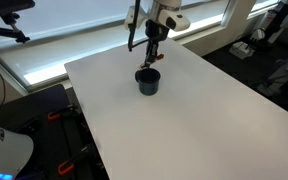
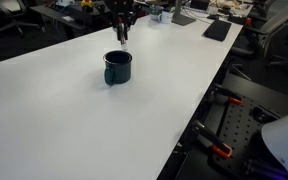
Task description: Remove the red marker from the mug.
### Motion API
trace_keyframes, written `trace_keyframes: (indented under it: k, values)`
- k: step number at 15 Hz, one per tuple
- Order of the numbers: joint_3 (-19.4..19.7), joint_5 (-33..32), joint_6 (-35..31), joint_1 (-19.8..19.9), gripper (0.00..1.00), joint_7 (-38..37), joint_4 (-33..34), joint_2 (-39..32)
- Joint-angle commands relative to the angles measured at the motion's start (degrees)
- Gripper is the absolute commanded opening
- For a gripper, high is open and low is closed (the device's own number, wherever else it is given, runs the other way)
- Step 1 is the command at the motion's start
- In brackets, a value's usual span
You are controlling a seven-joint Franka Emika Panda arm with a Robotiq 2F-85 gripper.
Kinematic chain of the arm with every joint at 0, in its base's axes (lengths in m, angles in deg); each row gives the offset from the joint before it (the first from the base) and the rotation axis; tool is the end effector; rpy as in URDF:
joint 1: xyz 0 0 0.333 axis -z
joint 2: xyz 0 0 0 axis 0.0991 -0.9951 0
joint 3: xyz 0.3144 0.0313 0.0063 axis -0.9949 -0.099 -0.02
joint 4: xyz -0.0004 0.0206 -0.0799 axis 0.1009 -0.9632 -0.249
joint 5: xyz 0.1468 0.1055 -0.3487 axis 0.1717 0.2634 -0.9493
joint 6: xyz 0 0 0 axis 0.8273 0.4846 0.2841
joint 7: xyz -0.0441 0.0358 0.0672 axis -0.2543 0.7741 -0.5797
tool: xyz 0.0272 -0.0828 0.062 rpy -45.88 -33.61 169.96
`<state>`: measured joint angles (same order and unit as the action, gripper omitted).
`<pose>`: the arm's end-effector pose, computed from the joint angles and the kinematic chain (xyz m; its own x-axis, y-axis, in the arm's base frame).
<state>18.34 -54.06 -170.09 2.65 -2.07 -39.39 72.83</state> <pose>0.5647 -0.0026 0.2800 0.7984 -0.5696 -0.1951 -0.5802 -0.8145 0.0037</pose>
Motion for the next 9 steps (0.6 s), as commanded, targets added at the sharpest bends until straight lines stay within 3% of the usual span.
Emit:
trace_keyframes:
  k: [1, 9]
  values:
    - [1.6, 3.3, 4.3, 3.2, 0.05, -3.6, 7.2, -5.2]
    - [4.1, 4.8, 4.5, 7.0, 0.05, -9.7, 15.7, -15.9]
